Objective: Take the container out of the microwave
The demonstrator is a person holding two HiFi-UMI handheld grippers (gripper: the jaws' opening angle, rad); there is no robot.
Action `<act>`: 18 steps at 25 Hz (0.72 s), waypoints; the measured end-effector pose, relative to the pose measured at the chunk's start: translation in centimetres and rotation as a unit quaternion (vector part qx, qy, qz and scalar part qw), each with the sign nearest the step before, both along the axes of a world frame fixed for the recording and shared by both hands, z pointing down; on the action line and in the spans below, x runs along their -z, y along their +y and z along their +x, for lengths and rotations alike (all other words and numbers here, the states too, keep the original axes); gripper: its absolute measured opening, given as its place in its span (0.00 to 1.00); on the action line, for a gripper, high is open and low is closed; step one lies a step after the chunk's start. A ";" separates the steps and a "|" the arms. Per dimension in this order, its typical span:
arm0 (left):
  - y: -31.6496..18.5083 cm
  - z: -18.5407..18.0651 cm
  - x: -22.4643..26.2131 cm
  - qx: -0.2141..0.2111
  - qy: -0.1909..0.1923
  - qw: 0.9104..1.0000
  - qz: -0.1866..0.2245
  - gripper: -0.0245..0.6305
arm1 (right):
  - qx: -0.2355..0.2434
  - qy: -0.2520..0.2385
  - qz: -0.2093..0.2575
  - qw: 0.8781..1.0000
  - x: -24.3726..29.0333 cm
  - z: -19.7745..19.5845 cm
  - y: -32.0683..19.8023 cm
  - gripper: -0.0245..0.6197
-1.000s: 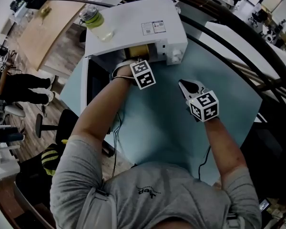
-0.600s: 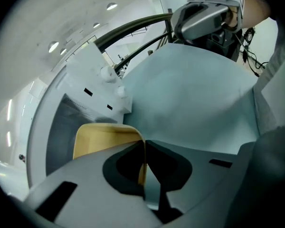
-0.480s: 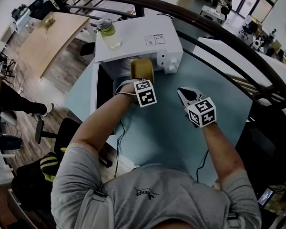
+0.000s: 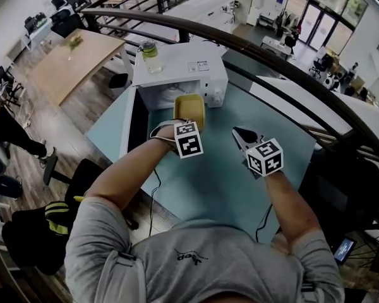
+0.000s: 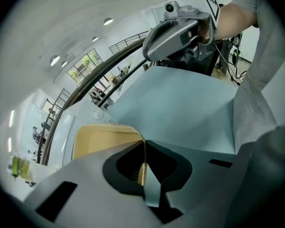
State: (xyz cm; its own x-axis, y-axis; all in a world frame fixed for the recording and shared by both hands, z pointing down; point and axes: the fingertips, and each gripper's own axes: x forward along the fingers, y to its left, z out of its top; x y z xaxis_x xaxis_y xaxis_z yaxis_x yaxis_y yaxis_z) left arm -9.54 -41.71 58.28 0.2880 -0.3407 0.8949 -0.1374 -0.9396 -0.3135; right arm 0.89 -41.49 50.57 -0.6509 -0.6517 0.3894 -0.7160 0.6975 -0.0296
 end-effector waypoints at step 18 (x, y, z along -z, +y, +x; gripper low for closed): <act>14.2 14.7 28.2 -0.066 0.030 0.982 0.176 0.09 | 0.020 -0.050 0.124 0.991 23.1 12.4 14.3 0.07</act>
State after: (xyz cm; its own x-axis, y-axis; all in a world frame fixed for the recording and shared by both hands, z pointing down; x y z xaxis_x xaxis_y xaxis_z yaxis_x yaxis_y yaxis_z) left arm 5.19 -27.48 30.06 0.3989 -0.5818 0.7088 -0.0493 -0.7854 -0.6170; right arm 13.28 -27.18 27.50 -0.7059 -0.6919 0.1518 -0.6895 0.7202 0.0768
